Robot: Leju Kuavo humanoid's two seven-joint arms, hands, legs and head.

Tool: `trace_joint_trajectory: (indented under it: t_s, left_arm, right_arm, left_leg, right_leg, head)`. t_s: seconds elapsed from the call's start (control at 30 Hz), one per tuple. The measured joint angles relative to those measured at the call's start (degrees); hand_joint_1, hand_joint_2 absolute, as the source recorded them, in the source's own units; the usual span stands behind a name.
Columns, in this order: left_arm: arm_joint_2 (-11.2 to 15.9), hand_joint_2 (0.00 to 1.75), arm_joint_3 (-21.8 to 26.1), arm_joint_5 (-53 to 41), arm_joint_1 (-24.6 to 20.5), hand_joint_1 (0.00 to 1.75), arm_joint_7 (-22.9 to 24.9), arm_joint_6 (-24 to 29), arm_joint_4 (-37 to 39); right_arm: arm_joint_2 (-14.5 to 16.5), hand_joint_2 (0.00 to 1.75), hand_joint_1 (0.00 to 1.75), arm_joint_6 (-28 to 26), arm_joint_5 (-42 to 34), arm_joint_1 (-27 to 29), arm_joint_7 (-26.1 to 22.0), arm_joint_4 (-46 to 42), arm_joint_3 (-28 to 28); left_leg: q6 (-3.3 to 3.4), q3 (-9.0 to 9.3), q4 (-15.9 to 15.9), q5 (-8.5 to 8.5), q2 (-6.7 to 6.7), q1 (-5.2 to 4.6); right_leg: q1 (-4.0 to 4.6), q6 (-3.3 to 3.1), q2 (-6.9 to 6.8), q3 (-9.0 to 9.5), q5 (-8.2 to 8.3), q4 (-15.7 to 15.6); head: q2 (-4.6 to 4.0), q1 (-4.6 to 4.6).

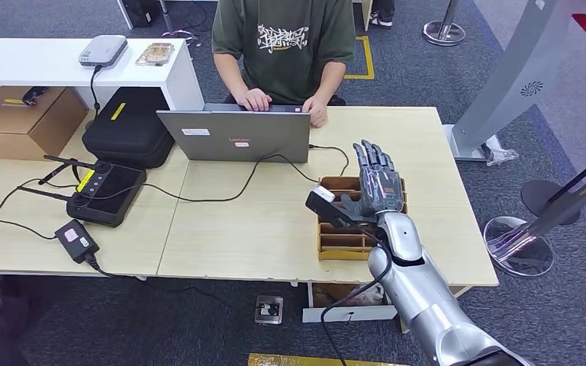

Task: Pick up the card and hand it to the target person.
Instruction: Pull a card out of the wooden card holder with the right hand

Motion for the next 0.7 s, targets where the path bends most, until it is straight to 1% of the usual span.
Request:
trace_joint_trajectory:
  t_s: [0.17, 0.3, 0.43, 0.53, 0.6, 0.63, 0.7]
  left_arm:
    - [0.0, 0.0, 0.0, 0.0, 0.0, 0.0, -0.2, 0.0, 0.0]
    - [0.0, 0.0, 0.0, 0.0, 0.0, 0.0, -0.5, 0.0, 0.0]
    - [0.0, 0.0, 0.0, 0.0, 0.1, 0.0, -0.5, 0.0, 0.0]
    - [0.0, 0.0, 0.0, 0.1, 0.1, 0.0, -0.5, 0.1, 0.0]
    - [0.0, 0.0, 0.0, 0.2, 0.1, 0.0, -0.5, 0.2, 0.0]
    - [0.0, 0.0, 0.0, 0.2, 0.1, 0.0, -0.6, 0.2, 0.0]
    - [0.0, 0.0, 0.0, 0.2, 0.1, 0.0, -0.6, 0.3, 0.0]
  right_arm:
    - [0.0, 1.75, 0.38, 0.1, 0.0, 0.0, 0.0, 0.0, 0.0]
    - [0.1, 1.75, 0.41, 0.0, 0.0, 0.0, 0.0, 0.0, 0.0]
    - [0.1, 1.75, 0.59, 0.0, -0.1, 0.0, 0.0, 0.0, 0.0]
    - [0.1, 1.75, 0.58, 0.0, -0.1, 0.0, -0.1, 0.0, 0.0]
    - [0.1, 1.75, 0.6, 0.0, -0.1, 0.0, -0.2, 0.1, 0.0]
    - [0.1, 1.75, 0.62, 0.0, -0.1, 0.0, -0.2, 0.1, 0.0]
    - [0.1, 1.75, 0.75, 0.0, -0.1, 0.0, -0.2, 0.2, 0.0]
  left_leg:
    - [0.0, 0.0, 0.0, 0.0, 0.0, 0.0]
    - [0.0, 0.0, 0.0, 0.0, 0.0, 0.0]
    - [0.0, 0.0, 0.0, 0.0, 0.0, 0.0]
    - [0.0, 0.0, 0.0, 0.0, 0.0, 0.0]
    - [0.0, -0.01, 0.0, 0.0, 0.0, 0.0]
    - [0.0, -0.01, 0.0, 0.0, 0.0, 0.0]
    - [0.0, -0.01, 0.0, 0.0, 0.0, 0.0]
  right_leg:
    - [0.0, 0.0, 0.0, 0.0, 0.0, 0.0]
    - [0.0, 0.0, 0.0, 0.0, 0.0, 0.0]
    - [0.0, 0.0, 0.0, 0.0, 0.0, 0.0]
    - [0.0, 0.0, 0.0, 0.0, 0.0, 0.0]
    - [0.0, 0.0, 0.0, 0.0, 0.0, 0.0]
    - [0.0, 0.0, 0.0, 0.0, 0.0, 0.0]
    - [0.0, 0.0, 0.0, 0.0, 0.0, 0.0]
  head:
    - [0.0, 0.0]
    - [0.0, 0.0]
    - [0.0, -0.01]
    - [0.0, -0.01]
    - [0.0, -0.01]
    - [0.0, 0.0]
    - [0.0, 0.01]
